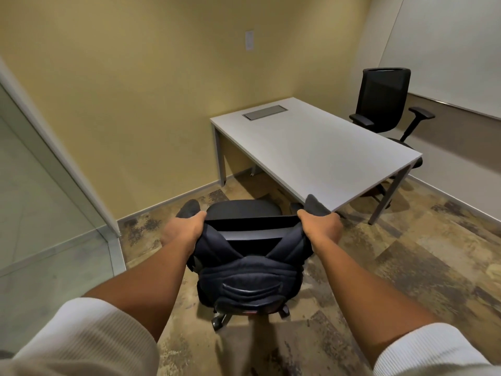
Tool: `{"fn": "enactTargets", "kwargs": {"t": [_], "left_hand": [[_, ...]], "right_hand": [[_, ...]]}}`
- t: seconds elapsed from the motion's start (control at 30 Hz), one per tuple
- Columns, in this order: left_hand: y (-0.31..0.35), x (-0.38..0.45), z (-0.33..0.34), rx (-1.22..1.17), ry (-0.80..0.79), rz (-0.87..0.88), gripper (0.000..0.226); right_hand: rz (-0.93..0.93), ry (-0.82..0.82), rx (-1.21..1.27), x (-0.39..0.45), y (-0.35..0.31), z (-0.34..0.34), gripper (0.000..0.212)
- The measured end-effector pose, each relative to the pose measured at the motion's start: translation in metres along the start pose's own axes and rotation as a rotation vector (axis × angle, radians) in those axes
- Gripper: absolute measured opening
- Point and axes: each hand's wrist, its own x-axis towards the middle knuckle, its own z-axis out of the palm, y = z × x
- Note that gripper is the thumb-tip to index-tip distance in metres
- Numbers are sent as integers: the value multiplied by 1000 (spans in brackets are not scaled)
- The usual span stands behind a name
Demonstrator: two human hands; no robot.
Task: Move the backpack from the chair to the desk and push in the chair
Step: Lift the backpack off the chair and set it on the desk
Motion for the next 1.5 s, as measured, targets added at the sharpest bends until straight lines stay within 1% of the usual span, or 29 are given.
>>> {"fn": "enactTargets", "kwargs": {"t": [0.1, 0.13, 0.2, 0.27, 0.43, 0.53, 0.6, 0.67, 0.77, 0.83, 0.9, 0.93, 0.97, 1.1, 1.23, 1.33, 1.43, 1.5], "left_hand": [[3, -10, 2, -383, 33, -174, 62], [3, -14, 3, -487, 55, -220, 63], [1, -21, 5, -611, 103, -273, 68], [-3, -30, 5, -654, 126, -300, 70], [-15, -54, -2, -697, 155, -327, 63], [-19, -74, -11, -711, 150, -318, 65], [-22, -87, -18, -717, 129, -310, 68], [-26, -100, -26, -725, 113, -279, 66], [-30, -120, -40, -732, 90, -214, 57], [-30, -130, -49, -743, 74, -166, 55], [-27, -138, -60, -758, 56, -108, 59], [-25, -142, -66, -766, 51, -74, 60], [-24, -145, -73, -770, 47, -38, 60], [-16, -155, -99, -776, 46, 129, 51], [-7, -163, -125, -776, 115, 278, 38], [-5, -170, -140, -715, 118, 365, 40], [-9, -176, -147, -687, 88, 405, 49], [-14, -179, -151, -695, 77, 449, 49]], "right_hand": [[90, 94, 248, -3, 10, -6, 83], [116, 120, 315, -4, 14, -8, 79], [154, 156, 419, -9, 22, -14, 71], [164, 161, 473, -13, 27, -21, 67], [116, 120, 473, -25, 28, -42, 75], [64, 53, 508, -33, 24, -58, 76], [34, -15, 519, -40, 19, -69, 82], [16, -91, 520, -48, 11, -80, 83], [-17, -212, 546, -67, -6, -98, 71], [-42, -293, 570, -80, -20, -111, 56], [-62, -375, 608, -93, -36, -124, 36], [-73, -412, 629, -100, -45, -132, 29], [-84, -448, 649, -107, -54, -140, 26], [-113, -529, 695, -136, -93, -170, 23], [-125, -599, 753, -162, -132, -191, 24], [-136, -658, 801, -177, -156, -202, 20], [-161, -725, 844, -193, -180, -209, 28], [-177, -756, 855, -203, -198, -214, 28]]}}
